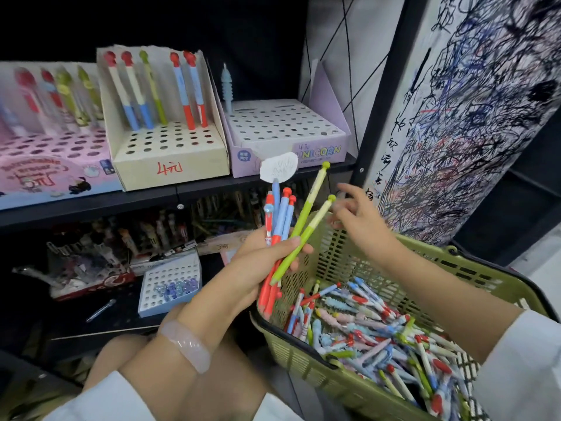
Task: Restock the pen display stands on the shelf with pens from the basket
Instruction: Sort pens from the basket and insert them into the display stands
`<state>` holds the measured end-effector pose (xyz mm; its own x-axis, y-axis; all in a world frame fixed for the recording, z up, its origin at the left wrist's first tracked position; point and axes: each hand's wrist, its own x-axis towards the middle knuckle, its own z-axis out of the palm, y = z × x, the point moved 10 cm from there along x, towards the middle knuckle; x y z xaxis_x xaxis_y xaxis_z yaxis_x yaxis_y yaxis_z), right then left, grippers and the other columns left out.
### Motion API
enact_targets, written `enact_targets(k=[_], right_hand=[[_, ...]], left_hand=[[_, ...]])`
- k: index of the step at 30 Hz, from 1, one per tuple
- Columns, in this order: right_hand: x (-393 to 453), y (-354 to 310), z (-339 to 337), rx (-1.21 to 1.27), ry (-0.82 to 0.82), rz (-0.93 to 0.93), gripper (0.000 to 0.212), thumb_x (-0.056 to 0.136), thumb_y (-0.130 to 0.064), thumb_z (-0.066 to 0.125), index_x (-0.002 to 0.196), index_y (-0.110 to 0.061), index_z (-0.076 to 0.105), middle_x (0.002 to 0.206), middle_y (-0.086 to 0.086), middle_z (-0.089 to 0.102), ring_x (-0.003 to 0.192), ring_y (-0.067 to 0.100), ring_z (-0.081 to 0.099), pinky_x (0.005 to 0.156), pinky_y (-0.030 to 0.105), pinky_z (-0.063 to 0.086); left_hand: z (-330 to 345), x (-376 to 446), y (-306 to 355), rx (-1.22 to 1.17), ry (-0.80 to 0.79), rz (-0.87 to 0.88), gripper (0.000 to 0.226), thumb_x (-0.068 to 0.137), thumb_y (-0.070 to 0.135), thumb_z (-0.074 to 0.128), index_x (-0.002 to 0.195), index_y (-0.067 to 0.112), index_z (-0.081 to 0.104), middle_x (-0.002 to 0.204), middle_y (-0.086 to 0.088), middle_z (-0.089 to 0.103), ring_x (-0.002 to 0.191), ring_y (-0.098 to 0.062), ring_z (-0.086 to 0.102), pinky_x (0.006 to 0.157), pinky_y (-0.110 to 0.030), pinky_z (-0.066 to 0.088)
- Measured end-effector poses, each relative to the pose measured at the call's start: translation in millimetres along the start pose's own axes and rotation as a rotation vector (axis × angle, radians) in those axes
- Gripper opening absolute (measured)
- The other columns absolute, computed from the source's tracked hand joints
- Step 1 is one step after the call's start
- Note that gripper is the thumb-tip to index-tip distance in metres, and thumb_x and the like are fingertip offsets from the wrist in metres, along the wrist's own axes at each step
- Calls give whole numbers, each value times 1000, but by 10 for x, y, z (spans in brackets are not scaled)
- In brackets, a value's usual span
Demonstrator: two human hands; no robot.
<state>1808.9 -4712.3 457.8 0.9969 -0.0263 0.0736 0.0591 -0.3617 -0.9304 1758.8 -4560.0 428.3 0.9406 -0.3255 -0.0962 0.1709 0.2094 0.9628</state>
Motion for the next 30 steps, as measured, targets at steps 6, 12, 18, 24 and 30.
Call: enact_targets(k=[6, 12, 18, 24, 30], right_hand=[[-49, -444, 643, 317, -202, -7, 28, 100, -25, 40, 96, -6, 61, 71, 7, 64, 57, 10, 60, 56, 17, 50], [33, -1103, 1208, 401, -297, -107, 12, 97, -12, 47, 85, -12, 52, 68, 4, 60, 51, 6, 58, 53, 16, 50], [315, -1895, 1369, 334, -179, -321, 12, 98, -18, 46, 87, -16, 49, 70, 2, 61, 54, 3, 59, 56, 17, 51], [723, -2781, 1215, 0, 166, -637, 17, 92, -16, 54, 81, -22, 42, 71, 10, 65, 76, 21, 67, 72, 32, 55], [1146, -3045, 1558, -397, 212, -688, 13, 90, -18, 55, 96, -8, 49, 76, 3, 63, 70, 19, 61, 62, 32, 50]], left_hand=[[-502, -150, 352, 41, 245, 169, 25, 91, 12, 55, 75, 20, 72, 78, -16, 68, 47, -12, 51, 49, -25, 44], [-922, -359, 772, 28, 307, 280, 12, 91, 11, 55, 89, 13, 66, 77, -6, 73, 48, -10, 59, 41, -19, 45], [-1541, -590, 1156, 75, 462, 374, 10, 94, 13, 51, 93, 11, 61, 72, -6, 72, 40, -10, 51, 38, -19, 42], [-2096, -796, 1514, 101, 624, 415, 11, 94, 15, 51, 87, 10, 57, 69, -1, 71, 37, -6, 46, 33, -20, 39], [-2266, -771, 1714, 158, 657, 412, 20, 94, 20, 52, 97, 1, 59, 59, 5, 67, 39, -5, 47, 38, -20, 40]])
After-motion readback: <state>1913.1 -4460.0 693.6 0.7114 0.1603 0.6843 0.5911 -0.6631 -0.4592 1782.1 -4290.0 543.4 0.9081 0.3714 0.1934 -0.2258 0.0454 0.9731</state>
